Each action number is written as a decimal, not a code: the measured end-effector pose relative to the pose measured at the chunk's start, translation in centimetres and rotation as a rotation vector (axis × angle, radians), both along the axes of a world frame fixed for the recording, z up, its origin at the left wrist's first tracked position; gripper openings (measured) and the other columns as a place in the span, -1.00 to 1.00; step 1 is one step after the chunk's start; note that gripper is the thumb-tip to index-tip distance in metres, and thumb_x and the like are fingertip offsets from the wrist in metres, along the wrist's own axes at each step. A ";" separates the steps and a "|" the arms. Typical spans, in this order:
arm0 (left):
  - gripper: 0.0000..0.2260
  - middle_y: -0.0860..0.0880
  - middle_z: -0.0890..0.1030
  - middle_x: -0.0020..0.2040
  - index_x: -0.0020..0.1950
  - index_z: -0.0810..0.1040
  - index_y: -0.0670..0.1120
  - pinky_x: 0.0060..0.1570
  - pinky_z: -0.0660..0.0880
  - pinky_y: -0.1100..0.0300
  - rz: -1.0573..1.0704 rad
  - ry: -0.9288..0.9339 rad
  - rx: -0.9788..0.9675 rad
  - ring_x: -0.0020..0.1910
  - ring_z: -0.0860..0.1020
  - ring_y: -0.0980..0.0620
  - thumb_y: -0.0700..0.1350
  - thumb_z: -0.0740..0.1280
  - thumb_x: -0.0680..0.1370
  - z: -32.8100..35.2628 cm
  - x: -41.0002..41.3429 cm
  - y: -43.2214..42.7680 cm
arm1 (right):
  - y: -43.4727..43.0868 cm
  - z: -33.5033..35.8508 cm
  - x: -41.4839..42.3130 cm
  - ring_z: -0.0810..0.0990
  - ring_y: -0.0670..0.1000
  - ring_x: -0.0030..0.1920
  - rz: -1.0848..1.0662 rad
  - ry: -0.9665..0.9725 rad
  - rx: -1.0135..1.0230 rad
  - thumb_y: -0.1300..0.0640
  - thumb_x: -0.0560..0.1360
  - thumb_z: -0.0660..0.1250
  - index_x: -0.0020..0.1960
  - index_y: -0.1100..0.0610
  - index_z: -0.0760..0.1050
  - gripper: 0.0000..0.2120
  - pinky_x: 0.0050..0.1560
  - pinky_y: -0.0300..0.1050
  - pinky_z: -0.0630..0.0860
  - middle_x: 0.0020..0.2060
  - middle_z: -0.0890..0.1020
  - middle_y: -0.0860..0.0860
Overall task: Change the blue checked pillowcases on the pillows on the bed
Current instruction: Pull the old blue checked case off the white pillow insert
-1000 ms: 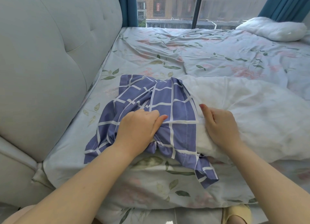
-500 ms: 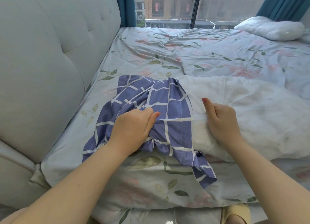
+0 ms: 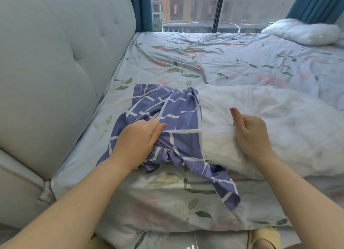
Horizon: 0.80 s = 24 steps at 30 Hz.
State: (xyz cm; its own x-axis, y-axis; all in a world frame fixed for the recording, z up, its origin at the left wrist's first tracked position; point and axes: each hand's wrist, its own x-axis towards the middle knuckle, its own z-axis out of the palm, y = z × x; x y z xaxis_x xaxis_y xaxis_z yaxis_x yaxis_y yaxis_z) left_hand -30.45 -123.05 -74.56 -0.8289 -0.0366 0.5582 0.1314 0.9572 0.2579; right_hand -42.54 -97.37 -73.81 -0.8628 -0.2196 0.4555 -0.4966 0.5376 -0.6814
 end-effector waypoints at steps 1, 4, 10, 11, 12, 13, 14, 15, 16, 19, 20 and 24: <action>-0.63 0.01 0.39 -0.41 -0.28 0.20 0.02 -0.37 0.41 -0.02 0.001 -0.026 0.028 -0.38 0.38 -0.03 0.20 0.00 0.63 0.0 0.1 0.1 | 0.0 -0.2 0.1 0.17 -0.03 -0.48 0.013 0.008 0.012 -0.05 0.64 0.14 -0.43 0.07 0.05 -0.47 -0.41 -0.13 0.10 -0.55 0.13 -0.05; -0.62 0.06 0.40 -0.24 -0.23 0.27 0.05 -0.18 0.30 0.13 0.069 -0.048 0.166 -0.18 0.35 0.02 0.32 0.06 0.57 -0.1 1.3 0.5 | 0.0 -0.6 0.4 0.21 -0.03 -0.48 0.054 0.044 0.066 -0.14 0.63 0.09 -0.43 0.07 0.07 -0.47 -0.42 -0.15 0.12 -0.56 0.15 -0.06; -0.63 -0.15 0.28 0.35 0.09 0.23 -0.03 0.25 0.33 0.00 0.633 -0.245 1.145 0.23 0.36 -0.19 0.23 0.22 0.57 -0.5 1.9 2.7 | -0.7 -0.9 2.1 0.26 -0.06 -0.46 -0.040 0.206 0.059 -0.14 0.61 0.02 -0.33 0.08 0.22 -0.58 -0.40 -0.12 0.18 -0.48 0.29 -0.10; -0.62 -0.13 0.28 0.35 0.11 0.22 -0.04 0.24 0.36 -0.01 0.617 -0.257 1.191 0.20 0.38 -0.17 0.22 0.24 0.57 -0.7 2.0 3.2 | -1.0 -0.9 2.8 0.32 -0.02 -0.40 -0.035 0.286 0.056 -0.08 0.62 0.04 -0.28 0.11 0.30 -0.62 -0.34 -0.11 0.23 -0.41 0.34 -0.08; -0.60 -0.10 0.27 0.33 0.13 0.21 -0.03 0.22 0.38 0.00 0.590 -0.240 1.190 0.17 0.38 -0.16 0.22 0.24 0.57 -0.7 2.2 3.7 | -1.3 -1.1 3.5 0.35 0.03 -0.32 -0.020 0.365 0.063 -0.01 0.63 0.05 -0.23 0.15 0.37 -0.65 -0.28 -0.08 0.28 -0.33 0.40 -0.04; -0.59 -0.07 0.26 0.29 0.15 0.20 -0.03 0.19 0.38 0.01 0.548 -0.211 1.156 0.14 0.38 -0.13 0.23 0.24 0.56 -0.8 2.4 4.2 | -1.6 -1.3 4.4 0.38 0.07 -0.26 -0.001 0.426 0.076 0.03 0.63 0.05 -0.20 0.20 0.42 -0.65 -0.22 -0.02 0.32 -0.27 0.45 0.01; -0.60 -0.04 0.24 0.26 0.17 0.19 -0.02 0.15 0.35 0.05 0.514 -0.187 1.120 0.11 0.38 -0.11 0.22 0.23 0.57 -0.8 2.7 4.6 | -2.0 -1.8 5.2 0.40 0.10 -0.21 0.018 0.460 0.092 0.05 0.64 0.04 -0.17 0.22 0.46 -0.64 -0.19 0.02 0.34 -0.22 0.48 0.06; -0.61 -0.03 0.22 0.23 0.18 0.17 -0.01 0.11 0.31 0.09 0.490 -0.158 1.088 0.09 0.36 -0.08 0.20 0.22 0.57 -1.0 2.8 4.9 | -2.3 -2.3 6.0 0.41 0.12 -0.18 0.034 0.474 0.115 0.04 0.64 0.02 -0.14 0.23 0.48 -0.62 -0.16 0.04 0.36 -0.18 0.51 0.08; -0.64 -0.03 0.21 0.22 0.18 0.17 -0.01 0.08 0.26 0.13 0.471 -0.122 1.067 0.09 0.36 -0.07 0.18 0.21 0.59 -1.0 2.8 5.1 | -2.7 -2.8 6.6 0.42 0.13 -0.15 0.042 0.481 0.144 0.02 0.65 0.00 -0.11 0.23 0.50 -0.59 -0.14 0.05 0.37 -0.14 0.52 0.09; -0.74 -0.05 0.31 0.18 0.14 0.17 -0.02 0.00 0.27 0.21 0.400 -0.011 1.041 0.07 0.40 -0.07 0.11 0.16 0.63 -0.7 2.4 5.3 | -3.2 -4.0 6.6 0.42 0.14 -0.13 0.023 0.482 0.225 -0.06 0.66 -0.09 -0.05 0.21 0.50 -0.51 -0.13 0.05 0.38 -0.09 0.53 0.09; -0.75 -0.06 0.39 0.14 0.13 0.19 -0.03 -0.08 0.32 0.26 0.376 0.021 1.017 0.03 0.43 -0.06 0.10 0.16 0.64 -0.6 2.3 5.2 | -3.1 -4.1 6.1 0.43 0.15 -0.14 0.012 0.466 0.229 -0.08 0.66 -0.10 -0.04 0.20 0.49 -0.50 -0.14 0.06 0.39 -0.09 0.53 0.08; -0.71 0.00 0.50 -0.19 0.07 0.25 -0.08 -0.36 0.39 0.38 0.309 0.094 0.935 -0.28 0.50 0.13 0.12 0.23 0.61 0.6 2.2 4.8 | -2.4 -4.8 4.5 0.46 0.17 -0.20 -0.030 0.399 0.196 -0.08 0.65 -0.06 -0.05 0.19 0.45 -0.56 -0.21 0.00 0.36 -0.17 0.54 0.10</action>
State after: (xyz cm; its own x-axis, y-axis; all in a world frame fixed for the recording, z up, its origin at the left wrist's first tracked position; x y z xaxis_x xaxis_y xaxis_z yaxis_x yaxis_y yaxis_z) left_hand -28.28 -118.28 -73.95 -0.6619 -0.7041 0.2573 -0.0312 0.3688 0.9290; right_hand -38.09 -99.74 -78.59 -0.6351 -0.3127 0.7063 -0.6825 0.6554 -0.3236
